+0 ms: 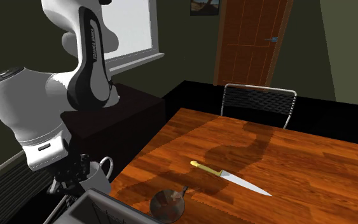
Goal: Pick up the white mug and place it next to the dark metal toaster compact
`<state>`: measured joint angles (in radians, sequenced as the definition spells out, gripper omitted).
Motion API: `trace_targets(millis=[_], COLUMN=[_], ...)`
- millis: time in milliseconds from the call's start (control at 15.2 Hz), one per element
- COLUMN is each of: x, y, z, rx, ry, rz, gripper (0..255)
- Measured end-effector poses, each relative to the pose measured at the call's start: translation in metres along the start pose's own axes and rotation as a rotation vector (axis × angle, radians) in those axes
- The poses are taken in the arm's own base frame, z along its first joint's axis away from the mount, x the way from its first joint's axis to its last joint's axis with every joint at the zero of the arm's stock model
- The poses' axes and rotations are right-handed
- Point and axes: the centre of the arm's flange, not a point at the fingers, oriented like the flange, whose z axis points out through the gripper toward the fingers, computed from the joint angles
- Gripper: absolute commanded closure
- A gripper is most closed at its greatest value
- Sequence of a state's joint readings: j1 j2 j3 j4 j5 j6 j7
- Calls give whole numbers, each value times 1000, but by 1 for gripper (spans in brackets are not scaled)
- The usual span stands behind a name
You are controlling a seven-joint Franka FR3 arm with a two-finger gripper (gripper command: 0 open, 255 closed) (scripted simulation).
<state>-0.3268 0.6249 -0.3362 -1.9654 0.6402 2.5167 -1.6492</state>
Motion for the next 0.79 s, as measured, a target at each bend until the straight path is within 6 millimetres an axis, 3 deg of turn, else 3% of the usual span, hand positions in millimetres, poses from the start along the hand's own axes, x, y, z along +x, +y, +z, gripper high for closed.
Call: trace_targets(millis=[462,792], x=[-7,-8], y=[0,1], z=[36,41], rx=[0,0], ry=[0,0], rz=[0,0], gripper=[255,255])
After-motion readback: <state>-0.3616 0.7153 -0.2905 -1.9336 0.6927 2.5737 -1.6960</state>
